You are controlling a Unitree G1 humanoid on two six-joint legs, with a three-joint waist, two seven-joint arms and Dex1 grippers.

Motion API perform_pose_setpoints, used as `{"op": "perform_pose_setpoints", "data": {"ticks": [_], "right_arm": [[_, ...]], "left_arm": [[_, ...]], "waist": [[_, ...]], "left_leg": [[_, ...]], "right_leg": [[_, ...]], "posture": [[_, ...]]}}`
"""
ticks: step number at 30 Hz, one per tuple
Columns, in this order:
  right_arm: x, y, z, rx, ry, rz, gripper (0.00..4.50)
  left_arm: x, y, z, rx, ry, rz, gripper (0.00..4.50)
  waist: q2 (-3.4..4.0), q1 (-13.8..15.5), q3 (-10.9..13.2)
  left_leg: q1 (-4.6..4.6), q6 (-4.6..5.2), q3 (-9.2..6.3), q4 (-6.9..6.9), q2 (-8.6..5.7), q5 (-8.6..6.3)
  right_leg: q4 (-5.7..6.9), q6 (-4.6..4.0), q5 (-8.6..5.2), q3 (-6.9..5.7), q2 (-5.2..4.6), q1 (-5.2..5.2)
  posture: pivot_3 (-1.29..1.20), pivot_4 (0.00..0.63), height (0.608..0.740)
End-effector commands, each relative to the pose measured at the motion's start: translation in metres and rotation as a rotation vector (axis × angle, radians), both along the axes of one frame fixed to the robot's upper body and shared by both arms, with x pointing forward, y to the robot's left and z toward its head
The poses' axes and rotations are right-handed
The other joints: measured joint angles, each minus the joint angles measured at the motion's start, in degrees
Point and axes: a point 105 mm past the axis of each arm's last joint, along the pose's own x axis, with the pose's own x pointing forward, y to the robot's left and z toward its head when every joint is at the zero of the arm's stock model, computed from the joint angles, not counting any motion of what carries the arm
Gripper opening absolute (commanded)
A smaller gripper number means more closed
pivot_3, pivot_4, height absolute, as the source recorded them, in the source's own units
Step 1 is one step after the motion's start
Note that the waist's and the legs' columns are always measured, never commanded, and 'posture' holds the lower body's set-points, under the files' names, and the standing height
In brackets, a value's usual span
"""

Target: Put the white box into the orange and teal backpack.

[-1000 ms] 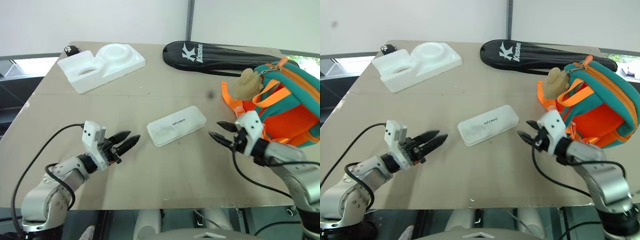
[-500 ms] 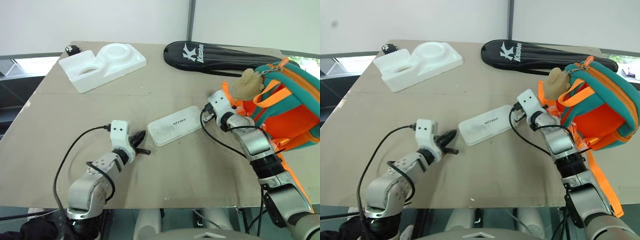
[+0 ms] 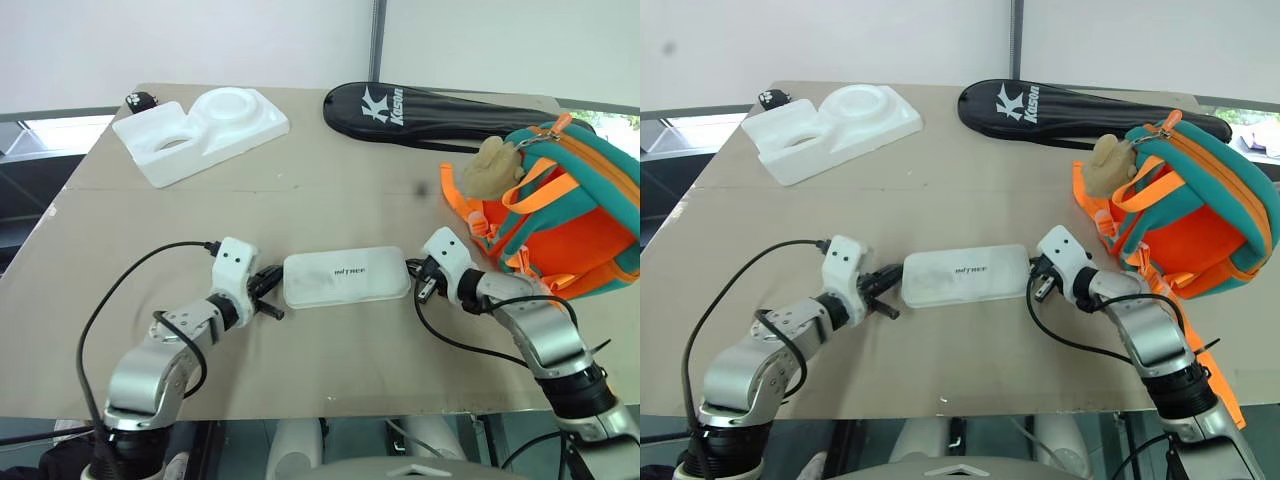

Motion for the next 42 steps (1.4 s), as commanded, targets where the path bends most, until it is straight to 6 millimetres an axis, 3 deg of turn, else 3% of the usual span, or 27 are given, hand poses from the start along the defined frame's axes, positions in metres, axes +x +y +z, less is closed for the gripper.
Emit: {"op": "perform_pose_setpoints", "data": {"ticks": [1, 3, 5, 6, 11, 22, 26, 29, 32, 37, 39, 42], "right_arm": [[-0.001, -0.01, 0.007, -0.025, -0.048, -0.037, 0.0], [-0.003, -0.016, 0.008, -0.033, -0.047, -0.039, 0.0], [-0.005, -0.018, 0.009, -0.029, -0.046, -0.033, 0.0], [-0.005, -0.018, 0.01, -0.031, -0.047, -0.03, 0.0], [-0.008, -0.016, 0.014, -0.047, -0.064, 0.006, 0.0], [-0.016, 0.019, 0.01, -0.054, -0.038, 0.164, 0.0], [-0.022, 0.031, 0.004, -0.048, -0.005, 0.219, 0.0], [-0.022, 0.026, 0.001, -0.036, 0.014, 0.194, 0.0], [-0.021, 0.017, 0.004, -0.02, 0.01, 0.156, 0.0], [-0.024, 0.002, 0.025, 0.077, -0.029, 0.08, 0.0], [-0.025, -0.009, 0.032, 0.101, -0.042, 0.029, 0.24], [-0.037, -0.03, 0.051, 0.182, -0.063, -0.085, 1.26]], "left_arm": [[-0.008, 0.021, 0.012, -0.03, 0.055, -0.034, 1.65], [-0.016, 0.036, 0.014, -0.051, 0.153, -0.065, 2.74], [-0.027, 0.041, 0.021, -0.233, 0.336, -0.108, 3.87], [-0.03, 0.042, 0.027, -0.298, 0.391, -0.127, 4.11], [-0.038, 0.033, 0.045, -0.499, 0.564, -0.223, 4.11], [-0.025, -0.002, 0.009, -0.608, 0.692, -0.211, 4.11], [-0.02, -0.022, 0.006, -0.661, 0.684, -0.25, 4.11], [-0.012, -0.024, 0.012, -0.734, 0.648, -0.242, 4.11], [-0.01, -0.021, 0.014, -0.751, 0.632, -0.222, 3.43], [-0.015, -0.021, 0.017, -0.751, 0.631, -0.237, 1.21], [-0.014, -0.021, 0.02, -0.756, 0.622, -0.24, 1.08], [-0.012, -0.021, 0.03, -0.773, 0.584, -0.257, 1.08]], "waist": [[0.0, -0.01, 0.0], [0.0, 0.02, 0.01], [0.01, -0.01, 0.01], [0.03, 0.1, 0.03], [-0.02, 0.04, 0.07], [-0.11, 0.08, 0.07], [-0.11, 0.56, 0.03], [-0.15, 0.7, 0.01], [-0.14, 0.64, 0.01], [-0.14, 0.54, 0.01], [-0.15, 0.42, 0.01], [-0.15, 0.57, 0.01]], "left_leg": [[0.02, 0.0, 0.0, 0.0, 0.0, 0.0], [0.02, 0.0, -0.03, 0.01, 0.0, 0.0], [0.04, 0.0, -0.01, 0.0, 0.0, 0.0], [0.04, 0.0, 0.0, 0.0, 0.0, 0.0], [-0.06, 0.0, -0.07, 0.04, -0.03, 0.0], [-0.03, 0.0, -0.12, 0.03, 0.0, 0.01], [-0.02, 0.0, -0.14, 0.12, -0.03, 0.01], [-0.04, 0.0, -0.14, 0.2, -0.05, 0.01], [-0.02, 0.0, -0.15, 0.21, -0.05, 0.01], [-0.07, 0.0, -0.17, 0.18, -0.04, 0.0], [-0.05, 0.0, -0.17, 0.17, -0.04, 0.0], [-0.07, 0.0, -0.2, 0.17, -0.04, 0.0]], "right_leg": [[0.01, 0.0, 0.0, 0.0, 0.0, 0.0], [0.04, -0.01, -0.01, -0.03, 0.0, -0.01], [0.04, -0.01, -0.01, -0.03, 0.0, -0.02], [0.03, -0.01, -0.01, -0.03, 0.0, -0.02], [0.01, 0.03, -0.02, -0.13, -0.05, -0.02], [0.06, 0.02, -0.01, -0.09, 0.02, -0.02], [0.05, 0.02, 0.0, -0.1, 0.0, 0.07], [0.05, 0.02, 0.0, -0.1, -0.02, 0.1], [0.07, 0.02, 0.0, -0.1, -0.02, 0.1], [0.06, 0.04, 0.01, -0.12, -0.02, 0.08], [0.06, 0.03, 0.01, -0.11, -0.02, 0.08], [0.07, 0.02, 0.0, -0.13, -0.01, 0.09]], "posture": [[0.0, 0.15, 0.74], [0.0, 0.15, 0.74], [0.0, 0.15, 0.74], [0.0, 0.15, 0.74], [0.0, 0.15, 0.74], [0.0, 0.15, 0.74], [0.0, 0.15, 0.74], [0.0, 0.15, 0.74], [0.0, 0.15, 0.74], [0.0, 0.15, 0.74], [0.0, 0.15, 0.74], [0.0, 0.15, 0.74]]}}
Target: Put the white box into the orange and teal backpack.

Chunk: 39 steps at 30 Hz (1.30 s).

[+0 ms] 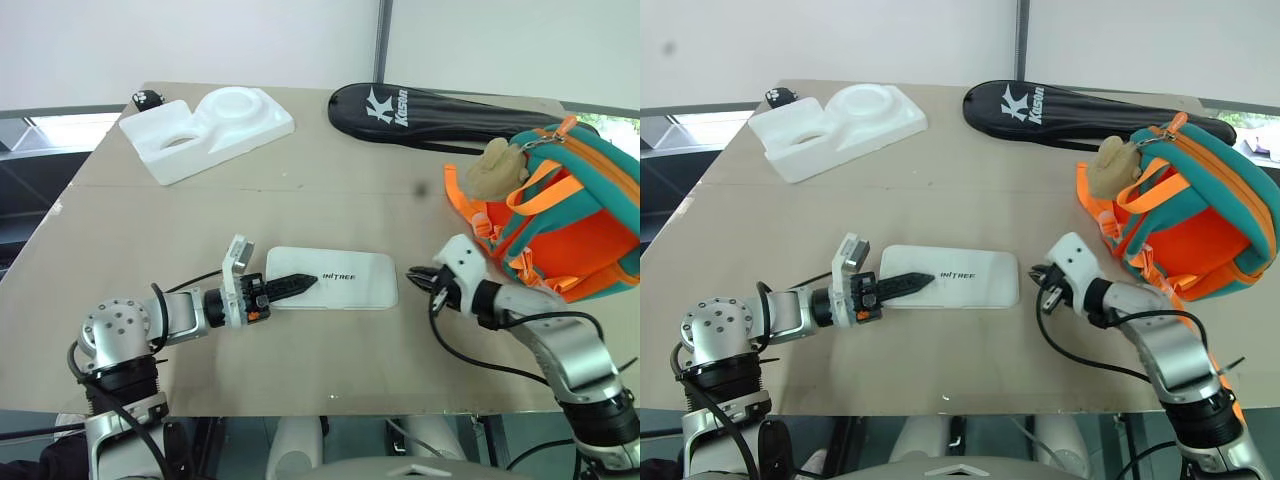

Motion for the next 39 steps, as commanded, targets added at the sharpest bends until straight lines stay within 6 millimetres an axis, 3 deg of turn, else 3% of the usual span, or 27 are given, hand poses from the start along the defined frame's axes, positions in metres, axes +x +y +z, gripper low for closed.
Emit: {"op": "perform_pose_setpoints", "data": {"ticks": [1, 3, 4, 5, 7, 8, 12, 22, 25, 32, 33, 34, 37, 39], "right_arm": [[-0.015, -0.022, 0.033, 0.079, -0.073, -0.115, 1.65], [-0.029, -0.044, 0.053, 0.141, -0.126, -0.262, 2.3], [-0.036, -0.057, 0.058, 0.148, -0.151, -0.352, 2.87], [-0.042, -0.068, 0.061, 0.152, -0.164, -0.436, 3.09], [-0.054, -0.088, 0.063, 0.159, -0.178, -0.582, 4.18], [-0.058, -0.09, 0.062, 0.171, -0.171, -0.599, 4.43], [-0.057, -0.088, 0.066, 0.178, -0.182, -0.61, 4.43], [0.02, -0.104, 0.09, 0.203, -0.3, -0.862, 4.43], [0.046, -0.114, 0.098, 0.11, -0.371, -0.902, 3.68], [0.063, -0.096, 0.113, 0.134, -0.453, -0.726, 0.23], [0.065, -0.089, 0.118, 0.149, -0.47, -0.674, 0.03], [0.066, -0.082, 0.123, 0.162, -0.479, -0.626, 0.03], [0.07, -0.038, 0.154, 0.221, -0.541, -0.327, 0.03], [0.069, -0.023, 0.165, 0.247, -0.557, -0.213, 0.03]], "left_arm": [[0.002, 0.003, 0.016, -0.004, -0.066, 0.004, 1.08], [0.005, 0.001, 0.028, -0.009, -0.125, 0.005, 1.08], [0.008, 0.0, 0.034, -0.016, -0.156, 0.008, 1.08], [0.011, -0.001, 0.037, -0.015, -0.178, 0.011, 1.08], [0.015, -0.004, 0.038, 0.005, -0.2, 0.018, 1.08], [0.017, -0.005, 0.037, 0.01, -0.203, 0.017, 1.08], [0.018, -0.011, 0.042, -0.004, -0.217, -0.037, 1.08], [0.026, -0.021, 0.06, -0.008, -0.317, -0.076, 1.08], [0.027, -0.026, 0.085, -0.012, -0.456, -0.037, 1.08], [0.028, -0.03, 0.099, -0.019, -0.54, 0.059, 1.08], [0.03, -0.028, 0.101, -0.023, -0.546, 0.084, 1.08], [0.032, -0.027, 0.104, -0.029, -0.552, 0.106, 1.08], [0.054, -0.006, 0.127, -0.093, -0.618, 0.331, 1.08], [0.06, 0.001, 0.134, -0.109, -0.635, 0.396, 1.08]], "waist": [[0.0, -0.01, 0.0], [0.01, 0.22, 0.01], [0.02, 0.33, 0.01], [0.02, 0.41, 0.01], [0.0, 0.7, -0.01], [0.01, 0.77, -0.01], [0.01, 0.06, -0.01], [0.05, -0.47, 0.01], [0.05, -0.5, 0.04], [0.05, -0.55, 0.04], [0.05, -0.62, 0.05], [0.06, -0.78, 0.05], [0.18, -1.05, 0.15], [0.17, -0.97, 0.15]], "left_leg": [[0.02, 0.0, 0.02, 0.0, 0.0, 0.0], [-0.02, 0.0, -0.03, -0.01, 0.0, 0.0], [-0.03, 0.0, -0.05, -0.04, 0.0, 0.0], [-0.04, 0.0, -0.06, -0.06, 0.0, 0.0], [-0.02, -0.01, -0.1, -0.06, 0.01, 0.0], [-0.02, -0.01, -0.09, -0.06, 0.01, 0.0], [0.05, -0.01, 0.05, -0.03, 0.01, 0.0], [-0.1, 0.0, 0.07, -0.11, -0.04, 0.0], [-0.12, 0.0, 0.08, -0.16, -0.05, 0.0], [-0.08, 0.0, 0.06, -0.2, -0.04, 0.0], [-0.07, 0.0, 0.06, -0.19, -0.04, 0.0], [-0.07, 0.01, 0.09, -0.18, -0.04, 0.0], [-0.03, 0.02, 0.15, -0.08, -0.04, 0.01], [-0.02, 0.02, 0.1, -0.06, -0.01, 0.01]], "right_leg": [[0.0, 0.01, 0.0, 0.01, 0.0, 0.0], [0.0, 0.02, 0.01, -0.03, 0.0, -0.02], [0.0, 0.02, 0.01, -0.05, 0.0, -0.02], [0.0, 0.04, 0.02, -0.05, 0.0, -0.04], [0.0, 0.03, 0.02, -0.11, 0.01, -0.02], [-0.01, -0.01, 0.0, -0.11, 0.01, -0.02], [-0.01, -0.02, 0.0, 0.01, -0.03, -0.01], [-0.05, -0.02, 0.0, 0.1, 0.0, -0.17], [-0.08, 0.06, 0.04, 0.09, 0.0, -0.17], [-0.05, 0.23, 0.14, 0.11, 0.03, -0.16], [-0.05, 0.24, 0.14, 0.12, 0.03, -0.16], [-0.05, 0.24, 0.14, 0.15, 0.03, -0.16], [-0.02, 0.26, 0.16, 0.25, 0.05, -0.16], [-0.01, 0.26, 0.18, 0.23, 0.11, -0.15]], "posture": [[0.0, 0.15, 0.74], [0.0, 0.15, 0.74], [0.0, 0.15, 0.74], [0.0, 0.15, 0.74], [0.0, 0.15, 0.74], [0.0, 0.15, 0.74], [0.0, 0.15, 0.74], [0.0, 0.15, 0.74], [0.0, 0.15, 0.74], [0.0, 0.15, 0.74], [0.0, 0.15, 0.74], [0.0, 0.15, 0.74], [0.0, 0.15, 0.74], [0.0, 0.15, 0.74]]}}
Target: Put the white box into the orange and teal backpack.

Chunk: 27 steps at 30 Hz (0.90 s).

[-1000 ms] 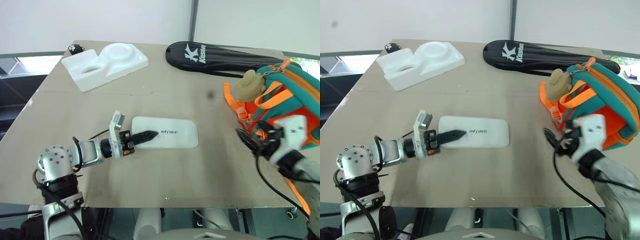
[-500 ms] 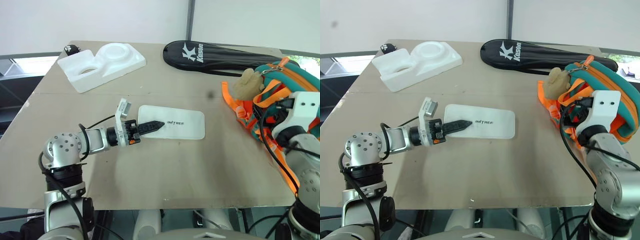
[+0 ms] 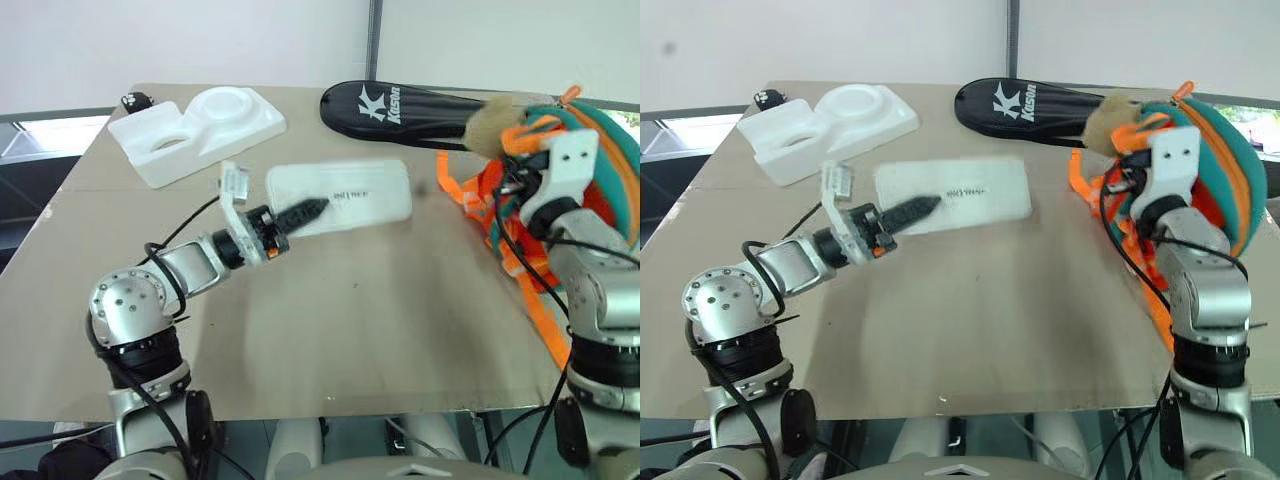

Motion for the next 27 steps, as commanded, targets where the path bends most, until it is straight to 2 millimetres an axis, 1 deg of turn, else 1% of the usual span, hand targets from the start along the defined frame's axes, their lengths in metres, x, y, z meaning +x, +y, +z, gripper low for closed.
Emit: {"op": "perform_pose_setpoints", "data": {"ticks": [1, 2, 3, 5, 6, 8, 10, 12, 14, 15, 17, 19, 22, 27], "right_arm": [[-0.013, 0.038, 0.044, -0.021, -0.164, 0.26, 0.03], [-0.015, 0.046, 0.05, -0.026, -0.179, 0.32, 0.03], [-0.02, 0.059, 0.058, -0.068, -0.214, 0.405, 0.03], [-0.025, 0.075, 0.067, -0.123, -0.256, 0.513, 0.03], [-0.03, 0.085, 0.073, -0.125, -0.275, 0.582, 0.03], [-0.038, 0.098, 0.079, -0.133, -0.293, 0.698, 0.03], [-0.044, 0.104, 0.072, -0.149, -0.264, 0.779, 0.03], [-0.048, 0.108, 0.056, -0.178, -0.2, 0.843, 0.03], [-0.05, 0.107, 0.026, -0.234, -0.095, 0.899, 0.03], [-0.052, 0.105, 0.015, -0.254, -0.061, 0.92, 0.03], [-0.054, 0.1, 0.004, -0.252, -0.013, 0.948, 0.03], [-0.054, 0.094, 0.0, -0.259, 0.008, 0.963, 0.03], [-0.053, 0.086, 0.0, -0.266, 0.022, 0.976, 0.03], [-0.049, 0.082, 0.003, -0.283, 0.027, 0.985, 0.03]], "left_arm": [[0.008, 0.022, 0.038, -0.079, -0.143, 0.146, 1.08], [0.009, 0.024, 0.041, -0.075, -0.158, 0.168, 1.08], [0.011, 0.03, 0.044, -0.06, -0.177, 0.212, 1.08], [0.014, 0.039, 0.048, -0.034, -0.22, 0.291, 1.08], [0.015, 0.046, 0.05, -0.011, -0.242, 0.34, 1.08], [0.014, 0.058, 0.055, 0.009, -0.276, 0.4, 1.08], [0.007, 0.063, 0.059, 0.015, -0.307, 0.377, 1.08], [-0.002, 0.069, 0.062, 0.049, -0.348, 0.343, 1.08], [-0.019, 0.082, 0.07, 0.101, -0.409, 0.294, 1.08], [-0.027, 0.087, 0.074, 0.121, -0.433, 0.264, 1.08], [-0.039, 0.094, 0.08, 0.196, -0.476, 0.213, 1.08], [-0.048, 0.095, 0.083, 0.268, -0.513, 0.149, 1.08], [-0.059, 0.089, 0.083, 0.359, -0.564, 0.035, 1.08], [-0.072, 0.081, 0.082, 0.373, -0.579, -0.123, 1.08]], "waist": [[0.0, 0.22, 0.0], [0.0, 0.35, 0.0], [0.0, 0.4, 0.0], [0.07, 0.37, 0.07], [0.1, 0.44, 0.1], [0.09, 0.5, 0.16], [0.09, 0.55, 0.17], [0.09, 0.69, 0.18], [0.06, 0.72, 0.19], [0.02, 0.69, 0.21], [-0.04, 0.65, 0.29], [0.02, 0.66, 0.35], [0.02, 0.7, 0.35], [0.02, 0.57, 0.35]], "left_leg": [[-0.01, 0.0, -0.05, -0.01, 0.0, 0.0], [-0.02, 0.0, -0.05, -0.05, 0.01, 0.0], [-0.05, 0.0, -0.03, -0.08, 0.0, 0.0], [-0.08, -0.01, 0.02, -0.09, 0.0, -0.01], [-0.11, -0.02, 0.04, -0.17, 0.0, -0.01], [-0.15, -0.03, 0.07, -0.28, 0.0, 0.0], [-0.2, -0.05, 0.07, -0.38, 0.0, 0.01], [-0.2, -0.06, 0.06, -0.5, 0.02, 0.01], [-0.21, -0.06, 0.11, -0.52, 0.02, 0.01], [-0.2, -0.06, 0.16, -0.52, 0.02, 0.01], [-0.2, -0.06, 0.17, -0.51, 0.02, 0.0], [-0.19, -0.06, 0.18, -0.49, 0.02, 0.0], [-0.04, -0.05, 0.19, -0.46, 0.01, 0.0], [-0.02, -0.07, 0.16, -0.29, 0.04, 0.02]], "right_leg": [[0.0, 0.0, 0.0, -0.02, 0.02, 0.01], [-0.01, -0.01, -0.01, -0.04, 0.03, 0.01], [-0.03, 0.0, -0.01, -0.04, 0.02, 0.0], [-0.08, 0.01, -0.01, -0.01, 0.01, -0.02], [-0.15, 0.01, -0.01, 0.0, 0.01, -0.05], [-0.21, 0.01, -0.02, -0.02, 0.0, -0.12], [-0.22, 0.01, -0.02, -0.03, 0.0, -0.2], [-0.21, 0.0, -0.03, -0.08, -0.01, -0.2], [-0.27, 0.0, -0.03, -0.11, -0.05, -0.2], [-0.37, 0.01, -0.03, -0.11, -0.07, -0.2], [-0.38, 0.0, -0.03, -0.13, -0.09, -0.19], [-0.35, 0.0, -0.03, -0.14, -0.11, -0.2], [-0.25, -0.14, -0.11, -0.14, -0.11, -0.14], [-0.07, -0.25, -0.17, -0.14, -0.1, -0.15]], "posture": [[0.0, 0.15, 0.74], [0.0, 0.15, 0.74], [0.0, 0.15, 0.74], [0.0, 0.15, 0.74], [0.0, 0.15, 0.74], [0.0, 0.15, 0.74], [0.0, 0.15, 0.74], [0.0, 0.15, 0.74], [0.0, 0.15, 0.74], [0.0, 0.15, 0.74], [0.0, 0.15, 0.74], [0.0, 0.15, 0.74], [0.0, 0.15, 0.74], [0.0, 0.15, 0.74]]}}
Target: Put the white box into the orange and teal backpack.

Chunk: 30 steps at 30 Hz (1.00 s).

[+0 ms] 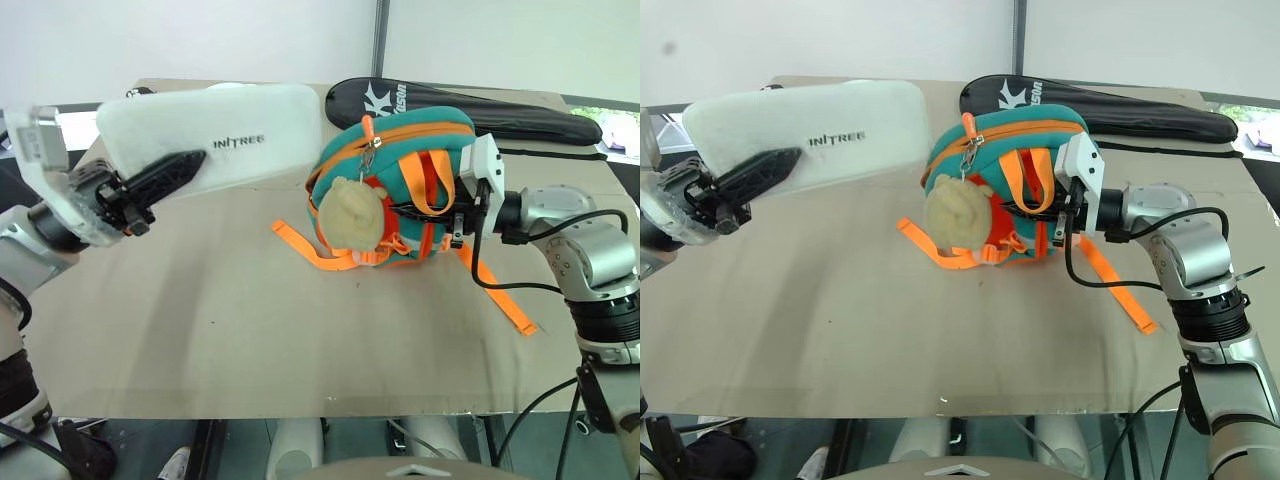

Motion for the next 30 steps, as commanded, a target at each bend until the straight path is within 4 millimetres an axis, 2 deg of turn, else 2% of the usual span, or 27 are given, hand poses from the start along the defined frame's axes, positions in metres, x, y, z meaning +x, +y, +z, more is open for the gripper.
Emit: {"op": "perform_pose_setpoints", "data": {"ticks": [1, 12, 16, 19, 21, 26, 30], "right_arm": [[0.0, -0.006, 0.023, 0.02, -0.085, 0.008, 0.03], [-0.001, -0.013, 0.025, -0.052, -0.095, 0.044, 0.03], [-0.004, -0.012, 0.027, -0.063, -0.102, 0.065, 0.03], [-0.01, -0.01, 0.028, -0.066, -0.102, 0.087, 0.03], [-0.018, -0.009, 0.025, -0.075, -0.089, 0.117, 0.03], [-0.033, -0.011, 0.02, -0.104, -0.06, 0.165, 0.03], [-0.038, -0.014, 0.017, -0.126, -0.047, 0.19, 0.03]], "left_arm": [[-0.015, -0.005, 0.013, 0.052, -0.064, -0.095, 1.08], [-0.018, -0.002, 0.012, 0.292, -0.037, -0.341, 1.08], [-0.002, -0.015, 0.009, 0.404, -0.116, -0.372, 1.08], [0.012, -0.027, 0.006, 0.476, -0.195, -0.355, 1.08], [0.026, -0.03, 0.011, 0.476, -0.214, -0.282, 1.08], [0.043, -0.026, 0.025, 0.46, -0.23, -0.185, 1.08], [0.048, -0.024, 0.029, 0.495, -0.254, -0.172, 1.08]], "waist": [[0.0, -0.08, 0.0], [0.03, 0.01, 0.03], [0.08, 0.3, 0.06], [0.1, 0.6, 0.08], [0.11, 0.63, 0.09], [0.1, 1.41, 0.09], [0.1, 1.4, 0.09]], "left_leg": [[-0.01, 0.0, 0.01, 0.02, 0.0, 0.0], [-0.09, 0.0, 0.06, -0.02, 0.0, -0.01], [-0.09, 0.0, 0.05, 0.01, 0.0, -0.01], [-0.09, 0.01, 0.06, 0.06, 0.0, -0.01], [-0.12, 0.01, 0.06, 0.13, 0.0, -0.01], [-0.14, 0.01, 0.01, 0.18, 0.01, -0.01], [-0.18, 0.02, 0.02, 0.28, 0.01, -0.01]], "right_leg": [[0.0, 0.01, 0.0, 0.01, 0.0, 0.0], [-0.01, 0.06, 0.02, 0.01, 0.01, -0.08], [0.04, 0.03, 0.01, 0.0, 0.02, -0.09], [0.05, 0.05, 0.02, 0.02, 0.03, -0.07], [0.06, 0.1, 0.05, 0.04, 0.03, -0.06], [0.08, 0.25, 0.12, 0.04, 0.08, -0.06], [0.09, 0.26, 0.13, 0.04, 0.07, -0.06]], "posture": [[0.0, 0.15, 0.74], [0.0, 0.15, 0.74], [0.0, 0.15, 0.74], [0.0, 0.15, 0.74], [0.0, 0.15, 0.74], [0.0, 0.15, 0.74], [0.0, 0.15, 0.74]]}}
